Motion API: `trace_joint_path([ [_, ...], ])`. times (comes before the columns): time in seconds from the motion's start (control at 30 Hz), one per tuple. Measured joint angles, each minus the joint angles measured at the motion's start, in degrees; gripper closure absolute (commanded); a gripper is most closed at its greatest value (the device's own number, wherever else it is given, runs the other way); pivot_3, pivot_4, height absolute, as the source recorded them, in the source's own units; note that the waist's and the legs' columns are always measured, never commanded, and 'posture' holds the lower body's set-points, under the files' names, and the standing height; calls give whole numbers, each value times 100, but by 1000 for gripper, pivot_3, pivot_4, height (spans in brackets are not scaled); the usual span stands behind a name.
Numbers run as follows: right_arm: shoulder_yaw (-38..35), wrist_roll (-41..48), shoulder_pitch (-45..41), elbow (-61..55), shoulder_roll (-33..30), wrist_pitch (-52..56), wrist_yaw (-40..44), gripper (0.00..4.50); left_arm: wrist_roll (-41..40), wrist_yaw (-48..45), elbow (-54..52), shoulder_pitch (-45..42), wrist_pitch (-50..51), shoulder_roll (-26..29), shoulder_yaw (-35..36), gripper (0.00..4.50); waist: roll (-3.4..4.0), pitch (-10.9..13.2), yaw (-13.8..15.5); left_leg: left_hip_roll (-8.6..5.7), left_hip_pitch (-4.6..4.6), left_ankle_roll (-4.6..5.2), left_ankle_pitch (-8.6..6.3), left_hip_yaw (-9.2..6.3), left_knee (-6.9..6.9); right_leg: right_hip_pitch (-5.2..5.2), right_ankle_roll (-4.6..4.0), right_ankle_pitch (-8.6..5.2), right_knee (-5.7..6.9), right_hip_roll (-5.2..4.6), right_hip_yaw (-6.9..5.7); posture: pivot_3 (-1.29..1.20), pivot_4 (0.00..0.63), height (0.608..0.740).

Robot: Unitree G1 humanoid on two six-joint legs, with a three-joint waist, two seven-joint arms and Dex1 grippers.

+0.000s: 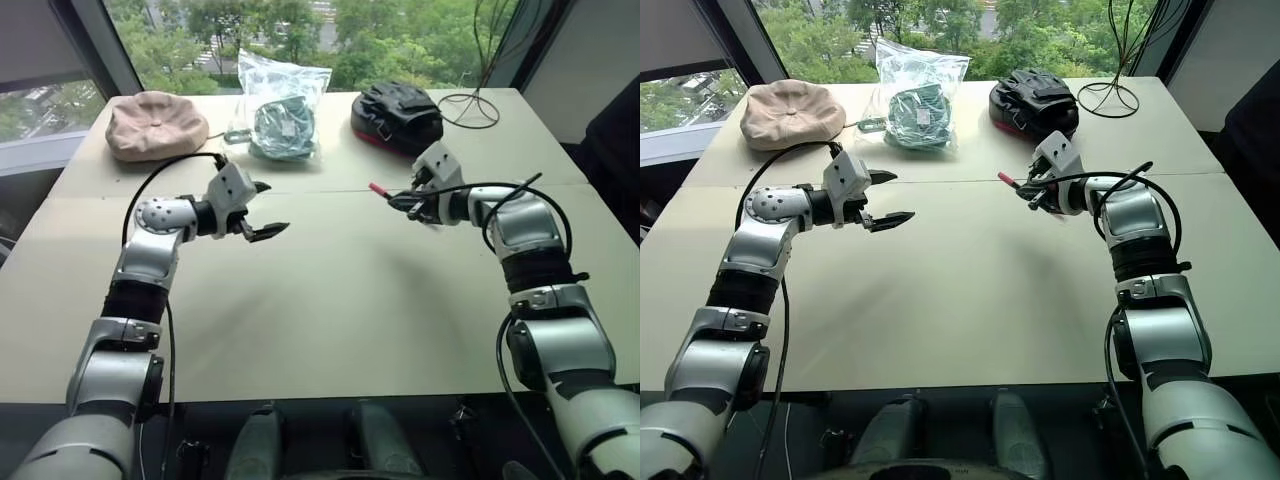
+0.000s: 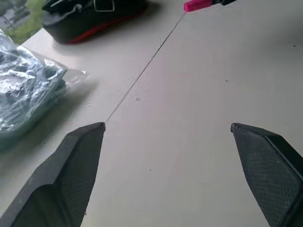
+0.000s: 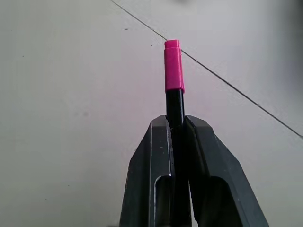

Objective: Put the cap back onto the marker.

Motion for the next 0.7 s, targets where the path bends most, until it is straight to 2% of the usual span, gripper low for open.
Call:
trace_joint_path([
  [0.2,-473,158,697,-972,36,1371,-1071,4500,-388,1007,-1879,995,1580,-330,174,70,0,0,5,-28,14,0,0,9,9,26,0,0,-12,3,2,0,150,740],
  [0.37,-1088,205,762,-1080,287,1803,-2140,4500,-385,1702,-2315,1331,2084,-504,173,70,0,0,-18,-29,15,-1,1,9,9,26,-1,1,-12,10,2,0,150,740],
  [0.5,-1241,316,865,-1287,501,1946,-2603,2712,-414,2092,-2350,1342,2091,-621,179,0,1,-1,-13,-29,13,-1,1,10,7,25,-1,1,-13,10,1,0,150,740],
  [0.6,-1242,417,975,-1371,545,2011,-2719,1228,-488,2267,-2350,1343,2087,-710,194,0,1,-1,-7,-30,8,-1,1,12,6,25,-1,1,-21,6,1,0,150,740],
  [0.67,-1219,439,1019,-1371,542,1998,-2774,88,-529,2341,-2349,1343,2079,-747,198,0,1,-1,-6,-32,8,-1,1,14,6,25,0,1,-23,3,1,0,150,740],
  [0.7,-1182,435,1034,-1370,522,1944,-2798,36,-558,2374,-2349,1343,2067,-750,211,0,1,-1,-6,-32,8,-1,1,14,6,25,0,1,-24,4,1,0,150,740],
])
